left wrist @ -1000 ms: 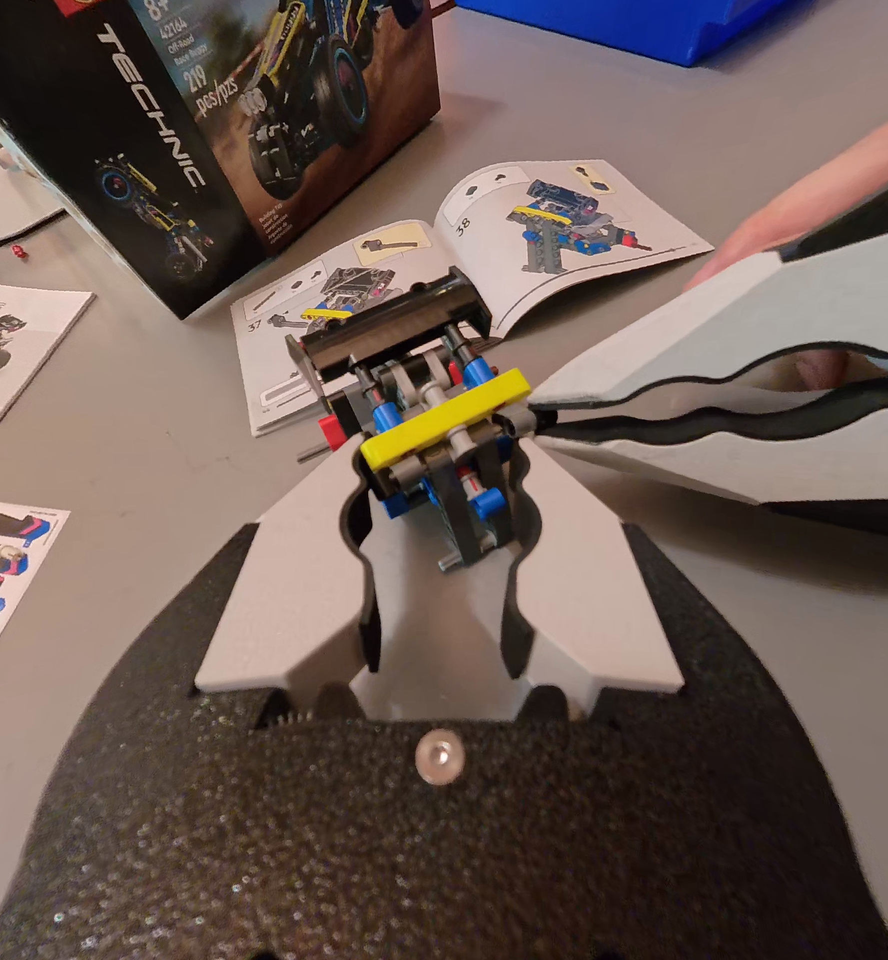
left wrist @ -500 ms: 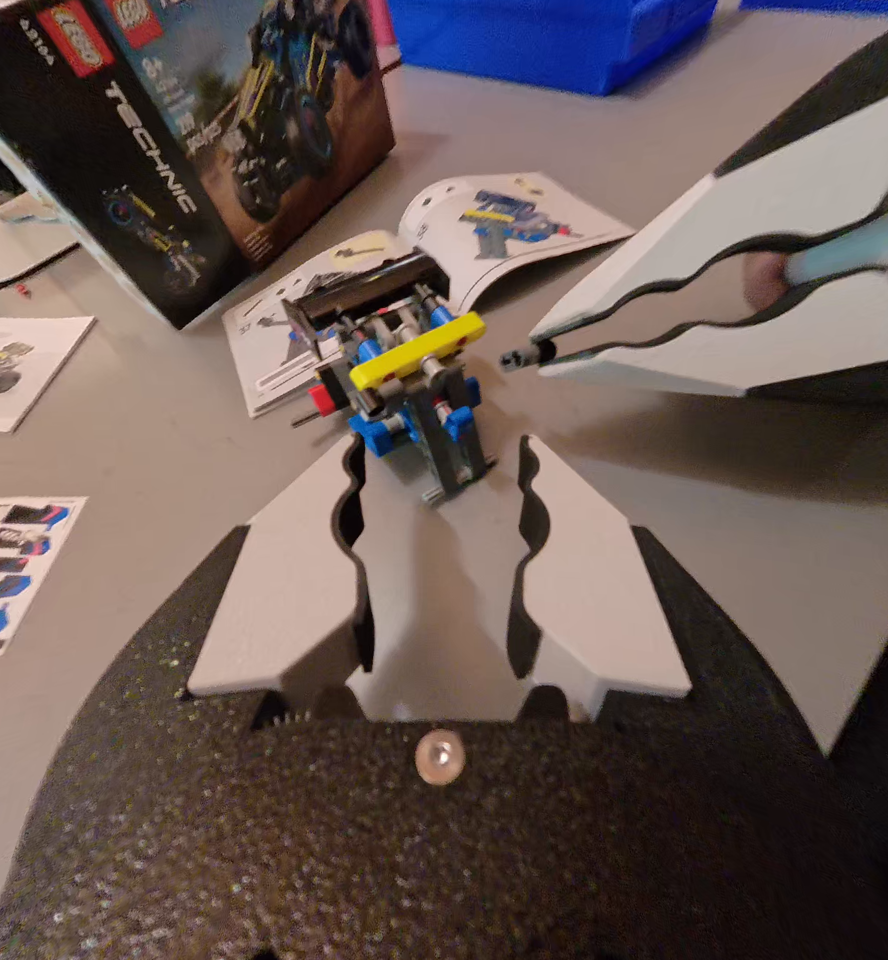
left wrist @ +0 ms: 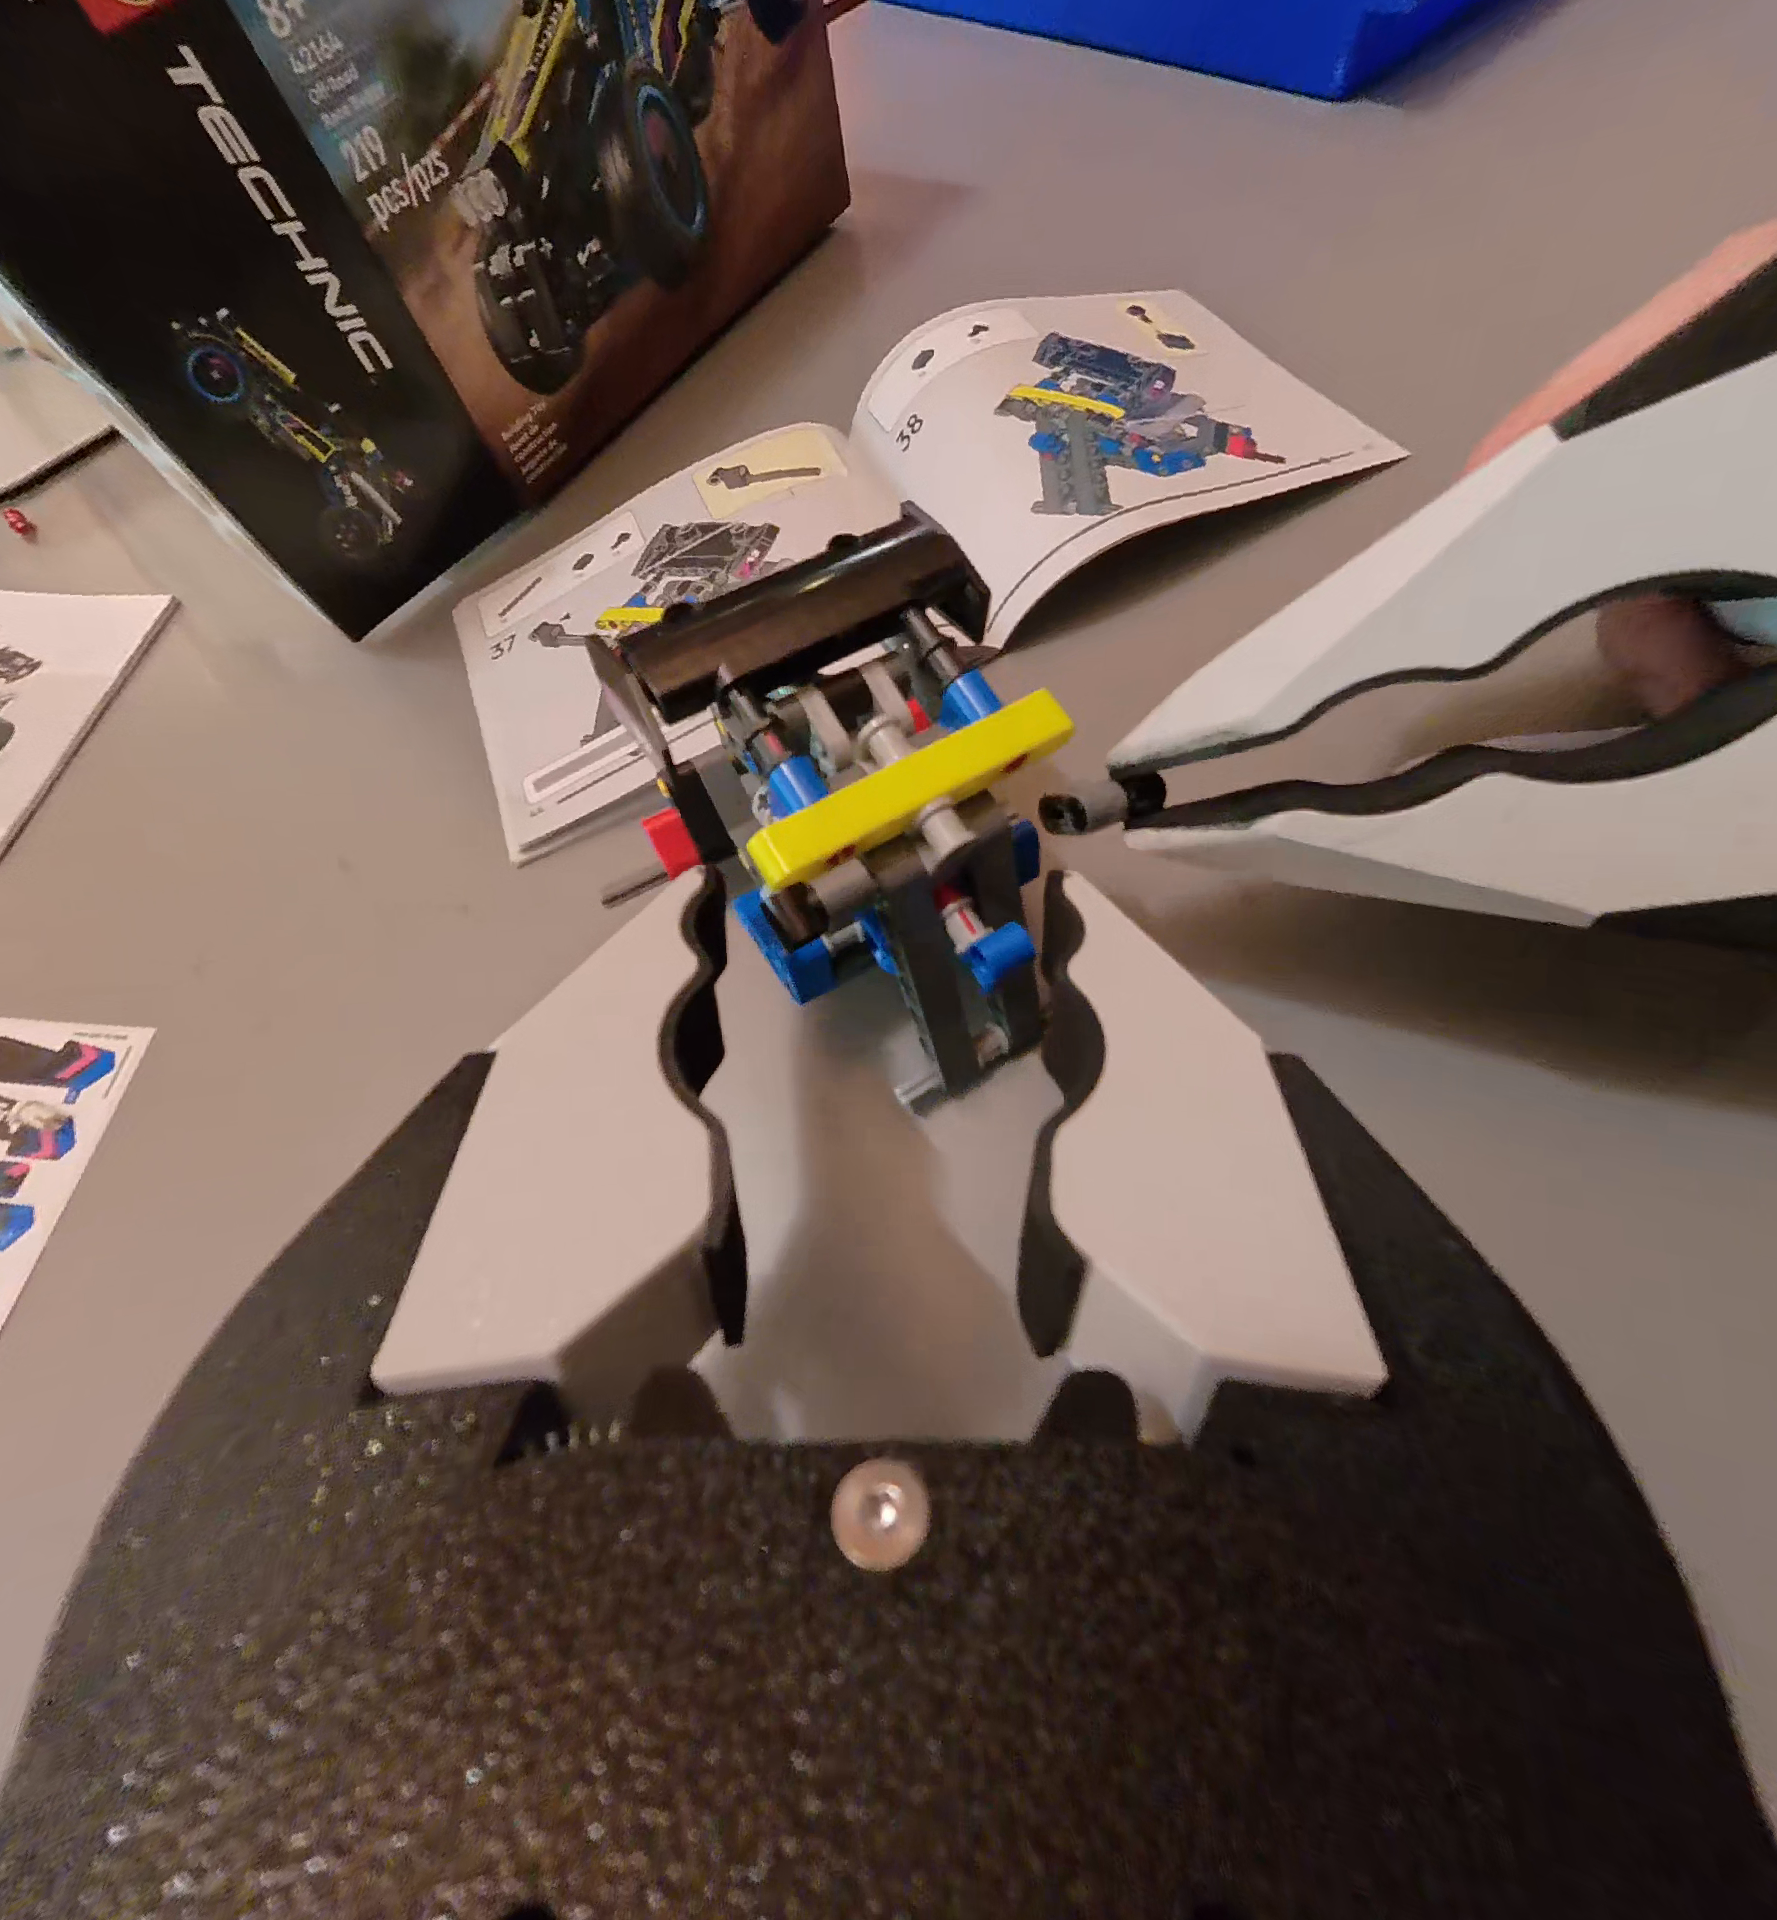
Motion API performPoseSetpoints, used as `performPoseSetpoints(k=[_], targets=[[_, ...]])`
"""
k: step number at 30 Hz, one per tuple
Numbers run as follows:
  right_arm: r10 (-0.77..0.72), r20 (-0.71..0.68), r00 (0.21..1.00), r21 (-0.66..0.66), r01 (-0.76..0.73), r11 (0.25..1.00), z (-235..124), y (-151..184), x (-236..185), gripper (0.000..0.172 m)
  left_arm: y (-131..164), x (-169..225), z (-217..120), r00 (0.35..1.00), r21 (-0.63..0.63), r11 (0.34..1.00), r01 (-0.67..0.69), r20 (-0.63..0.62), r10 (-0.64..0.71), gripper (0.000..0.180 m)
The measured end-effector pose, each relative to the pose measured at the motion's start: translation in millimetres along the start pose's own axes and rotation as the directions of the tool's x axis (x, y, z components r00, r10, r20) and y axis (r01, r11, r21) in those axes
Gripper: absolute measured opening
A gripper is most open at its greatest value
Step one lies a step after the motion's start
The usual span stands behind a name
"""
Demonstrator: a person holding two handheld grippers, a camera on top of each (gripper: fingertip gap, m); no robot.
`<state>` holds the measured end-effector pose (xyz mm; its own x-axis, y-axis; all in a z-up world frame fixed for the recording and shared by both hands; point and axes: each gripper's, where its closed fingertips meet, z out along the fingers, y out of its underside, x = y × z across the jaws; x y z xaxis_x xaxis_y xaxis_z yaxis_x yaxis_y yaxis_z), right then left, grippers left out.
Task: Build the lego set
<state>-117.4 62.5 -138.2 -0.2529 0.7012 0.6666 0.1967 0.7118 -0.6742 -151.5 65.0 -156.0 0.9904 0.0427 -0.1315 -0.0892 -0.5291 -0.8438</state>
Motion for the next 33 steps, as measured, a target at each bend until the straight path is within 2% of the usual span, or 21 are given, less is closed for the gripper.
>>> performPoseSetpoints(k=[3,8,10,16,20,28,33], targets=[[0.057,-0.002,0.998,0.006,-0.057,0.998,0.0,-1.8,4.1,0.004,-3.6,-0.4,0.3,1.0,0.022,0.999,-0.028,-0.003,0.028,0.057],[0.289,0.068,0.955,0.033,-0.291,0.956,-1.1,-10.0,7.2,0.003,-6.6,-0.5,-0.8,0.996,0.047,0.995,-0.087,0.013,0.087,0.057],[0.338,0.083,0.937,0.053,-0.343,0.938,-1.8,-14.2,8.5,0.004,-6.2,-0.8,-0.4,0.995,0.043,0.994,-0.101,0.022,0.1,0.058],[0.309,0.074,0.948,0.02,-0.311,0.95,1.2,-8.0,7.3,0.004,-2.7,-3.6,3.3,0.989,0.004,0.992,-0.128,0.068,0.128,0.058],[0.308,0.067,0.949,0.023,-0.311,0.95,0.8,-7.8,6.8,0.004,-1.7,-4.9,4.4,0.991,-0.006,0.994,-0.111,0.069,0.111,0.049],[0.303,0.045,0.952,0.034,-0.305,0.952,1.0,-8.7,8.3,0.004,-1.8,-6.5,2.4,0.999,0.012,0.998,-0.054,0.005,0.054,0.045],[0.374,0.073,0.924,0.052,-0.378,0.924,4.9,-18.3,7.2,0.004,-3.5,-10.3,-1.5,0.999,0.043,0.998,-0.037,-0.033,0.038,0.052]])
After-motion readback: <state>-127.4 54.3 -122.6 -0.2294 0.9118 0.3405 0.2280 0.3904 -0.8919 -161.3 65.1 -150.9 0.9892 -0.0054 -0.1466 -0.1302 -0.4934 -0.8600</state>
